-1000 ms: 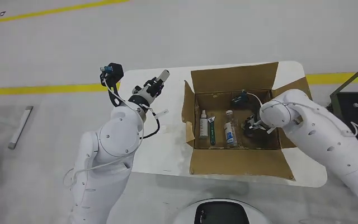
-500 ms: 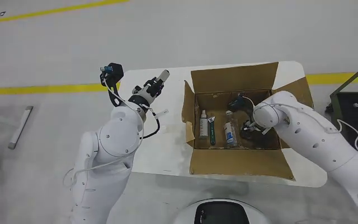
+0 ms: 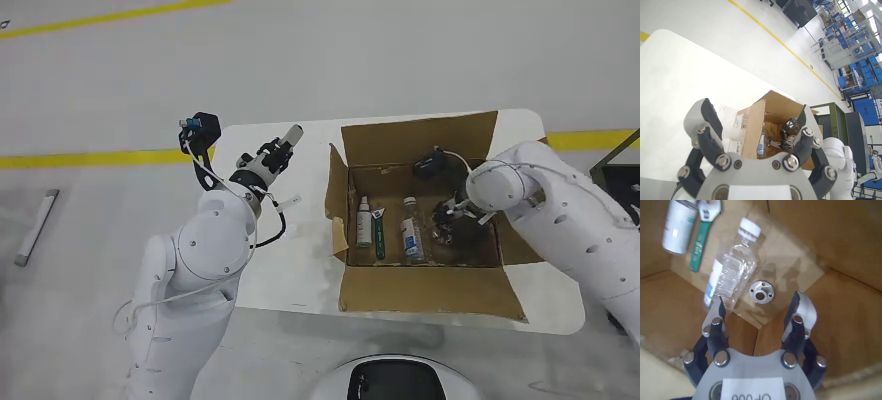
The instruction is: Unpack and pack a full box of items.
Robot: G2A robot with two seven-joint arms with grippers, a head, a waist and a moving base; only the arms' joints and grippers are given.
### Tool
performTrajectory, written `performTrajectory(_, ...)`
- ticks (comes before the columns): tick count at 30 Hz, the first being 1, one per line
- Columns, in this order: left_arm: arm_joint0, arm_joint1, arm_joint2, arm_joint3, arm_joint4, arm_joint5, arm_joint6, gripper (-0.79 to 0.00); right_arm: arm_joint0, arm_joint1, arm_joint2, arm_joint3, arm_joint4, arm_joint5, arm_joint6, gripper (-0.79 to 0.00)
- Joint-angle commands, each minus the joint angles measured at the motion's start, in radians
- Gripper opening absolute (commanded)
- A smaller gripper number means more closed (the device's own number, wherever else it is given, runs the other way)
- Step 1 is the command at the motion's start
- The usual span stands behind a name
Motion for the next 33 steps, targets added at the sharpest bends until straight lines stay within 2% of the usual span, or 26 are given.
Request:
performTrajectory(1, 0.0, 0.0, 0.0, 0.0, 0.0, 0.0, 0.0, 0.0, -0.022, 0.023, 0.111, -0.075, 0.086, -0.064, 0.013, -0.785)
performTrajectory(5, 0.0, 0.0, 0.0, 0.0, 0.0, 0.0, 0.0, 0.0, -0.102, 0.068, 0.36, -0.214, 0.168, -0.114, -0.083, -0.785)
performTrajectory(8, 0.0, 0.0, 0.0, 0.0, 0.0, 0.0, 0.0, 0.0, -0.202, 0.093, 0.52, -0.337, 0.134, -0.133, -0.18, -0.785)
performTrajectory(11, 0.0, 0.0, 0.0, 0.0, 0.0, 0.0, 0.0, 0.0, -0.309, 0.11, 0.636, -0.444, 0.041, -0.144, -0.263, -0.785)
performTrajectory(15, 0.0, 0.0, 0.0, 0.0, 0.0, 0.0, 0.0, 0.0, -0.443, 0.116, 0.752, -0.514, 0.036, -0.148, -0.392, -0.785)
performTrajectory(19, 0.0, 0.0, 0.0, 0.0, 0.0, 0.0, 0.0, 0.0, -0.527, 0.118, 0.808, -0.538, 0.046, -0.135, -0.437, -0.785)
performTrajectory(29, 0.0, 0.0, 0.0, 0.0, 0.0, 0.0, 0.0, 0.0, -0.529, 0.118, 0.81, -0.537, 0.042, -0.134, -0.445, -0.785)
performTrajectory(33, 0.0, 0.0, 0.0, 0.0, 0.0, 0.0, 0.0, 0.0, -0.583, 0.114, 0.843, -0.501, -0.023, -0.119, -0.618, -0.785)
